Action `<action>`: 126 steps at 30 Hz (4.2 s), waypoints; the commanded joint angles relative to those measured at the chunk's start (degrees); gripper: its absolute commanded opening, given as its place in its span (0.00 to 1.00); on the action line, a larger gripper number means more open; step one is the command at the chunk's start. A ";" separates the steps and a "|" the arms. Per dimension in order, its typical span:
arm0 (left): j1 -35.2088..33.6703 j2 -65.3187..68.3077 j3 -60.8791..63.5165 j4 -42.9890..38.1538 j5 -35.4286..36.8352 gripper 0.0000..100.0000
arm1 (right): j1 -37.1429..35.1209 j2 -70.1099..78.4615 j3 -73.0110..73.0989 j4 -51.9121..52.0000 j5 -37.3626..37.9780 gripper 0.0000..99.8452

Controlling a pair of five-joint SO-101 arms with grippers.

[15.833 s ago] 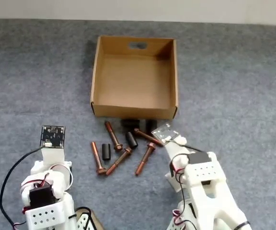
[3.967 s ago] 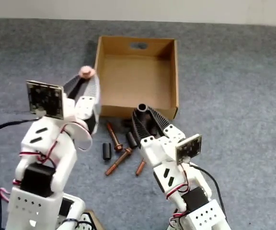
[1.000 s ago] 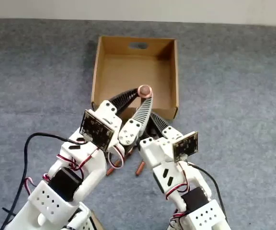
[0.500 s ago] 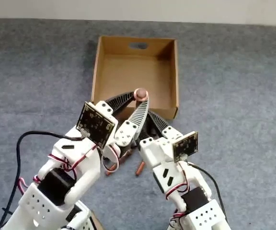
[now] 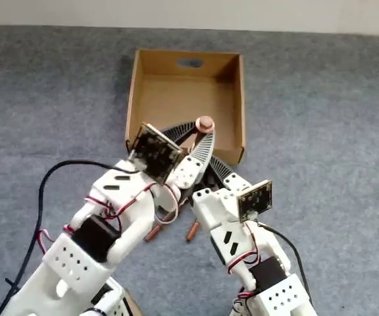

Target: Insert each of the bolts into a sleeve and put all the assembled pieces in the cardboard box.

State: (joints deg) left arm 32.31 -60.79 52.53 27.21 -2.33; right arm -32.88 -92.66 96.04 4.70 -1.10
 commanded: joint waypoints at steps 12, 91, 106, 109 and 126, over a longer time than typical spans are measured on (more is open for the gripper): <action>-7.96 1.27 -2.24 0.97 10.37 0.01 | -0.31 -0.75 7.96 0.04 -0.18 0.01; -19.30 -11.65 4.97 14.86 10.02 0.03 | -0.31 -0.75 7.96 0.40 -0.35 0.01; -24.31 -12.18 26.86 3.60 3.87 0.01 | 4.79 -0.22 -3.30 9.63 -0.09 0.01; -24.31 -12.18 30.37 -0.88 3.87 0.01 | 5.23 -0.13 -14.46 19.47 -0.09 0.01; -37.32 -12.09 31.69 -4.57 3.87 0.01 | 9.54 47.96 -53.49 25.36 -0.44 0.01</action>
State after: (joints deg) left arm -4.18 -71.96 84.88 23.78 1.80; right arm -27.16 -57.23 51.30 30.02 -1.10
